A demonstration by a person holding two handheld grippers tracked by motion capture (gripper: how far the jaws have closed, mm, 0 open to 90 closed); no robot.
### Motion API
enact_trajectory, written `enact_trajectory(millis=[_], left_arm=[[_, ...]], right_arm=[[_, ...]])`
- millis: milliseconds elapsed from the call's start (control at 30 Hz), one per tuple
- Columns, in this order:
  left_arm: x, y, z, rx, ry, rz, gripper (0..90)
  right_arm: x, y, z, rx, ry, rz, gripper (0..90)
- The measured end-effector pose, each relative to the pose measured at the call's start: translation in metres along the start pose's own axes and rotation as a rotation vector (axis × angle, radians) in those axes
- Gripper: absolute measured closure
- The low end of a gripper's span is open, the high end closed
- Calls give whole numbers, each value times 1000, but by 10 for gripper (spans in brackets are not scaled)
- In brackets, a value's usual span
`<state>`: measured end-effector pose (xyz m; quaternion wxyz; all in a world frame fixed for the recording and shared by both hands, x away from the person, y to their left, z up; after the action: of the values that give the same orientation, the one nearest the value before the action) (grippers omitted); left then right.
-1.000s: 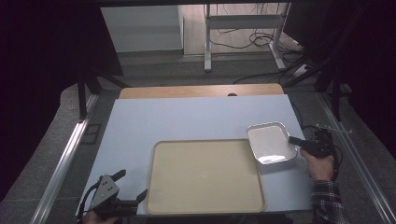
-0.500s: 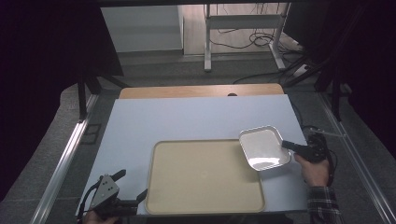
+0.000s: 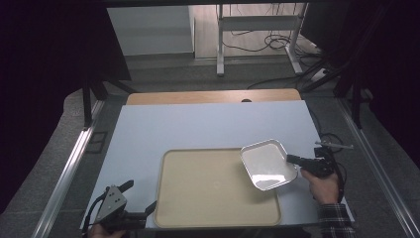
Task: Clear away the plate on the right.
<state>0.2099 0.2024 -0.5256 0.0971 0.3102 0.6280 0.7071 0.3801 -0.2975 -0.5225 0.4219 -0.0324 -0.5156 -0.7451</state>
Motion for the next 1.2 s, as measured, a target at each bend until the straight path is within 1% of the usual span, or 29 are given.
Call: enact_trajectory(millis=[33, 67, 100, 133, 167, 200, 233, 267, 300, 400, 467, 533, 567, 600, 833, 933, 1033, 1133, 1167, 1200], left_arm=[[0, 0, 0, 0, 0, 0, 17], [0, 0, 0, 0, 0, 0, 17], [0, 0, 0, 0, 0, 0, 17], [0, 0, 0, 0, 0, 0, 17], [0, 0, 0, 0, 0, 0, 17], [0, 0, 0, 0, 0, 1, 17], [0, 0, 0, 0, 0, 1, 17], [0, 0, 0, -2, 0, 1, 17], [0, 0, 0, -2, 0, 1, 17], [0, 0, 0, -4, -1, 2, 17], [0, 0, 0, -4, -1, 3, 17], [0, 0, 0, -5, -1, 3, 17], [-1, 0, 0, -5, -1, 3, 17], [-1, 0, 0, -6, -1, 4, 17], [-1, 0, 0, -8, -1, 5, 17], [-1, 0, -1, -8, -1, 6, 17], [-1, 0, -1, -9, -1, 6, 17], [-1, 0, -1, -10, -1, 6, 17], [-1, 0, -1, -10, -1, 6, 17], [-1, 0, -1, -10, -1, 6, 17]], right_arm=[[0, 0, 0, 0, 0, 0, 890], [-2, -3, 5, 3, 14, 6, 890], [-2, -3, 5, 3, 14, 6, 890], [-4, -4, 10, 6, 23, 13, 890], [-4, -4, 10, 6, 23, 13, 890], [-6, -7, 15, 10, 35, 17, 890], [-6, -7, 15, 10, 35, 17, 890], [-8, -9, 19, 13, 45, 24, 890], [-8, -9, 19, 13, 45, 24, 890], [-14, -15, 28, 18, 64, 43, 890], [-15, -16, 30, 21, 67, 49, 890], [-18, -18, 35, 26, 75, 54, 890], [-21, -20, 40, 31, 85, 58, 890], [-21, -20, 40, 31, 85, 58, 890], [-32, -24, 54, 44, 109, 79, 890], [-38, -26, 60, 49, 111, 84, 890], [-42, -26, 62, 53, 113, 85, 890], [-50, -27, 69, 56, 114, 92, 890], [-50, -27, 69, 56, 114, 92, 890], [-55, -28, 73, 63, 115, 99, 890]])
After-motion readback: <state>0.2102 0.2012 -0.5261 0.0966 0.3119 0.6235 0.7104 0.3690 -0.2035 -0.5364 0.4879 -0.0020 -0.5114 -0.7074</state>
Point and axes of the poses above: each handheld gripper's, and its own axes: x roughly backward along the jaws, y roughly out of its top, z roughly to its left, the point moved 6 cm from there along -x, roughly forward along the jaws, and after that the axes turned 8 degrees about -z, right-handed, at the moved point
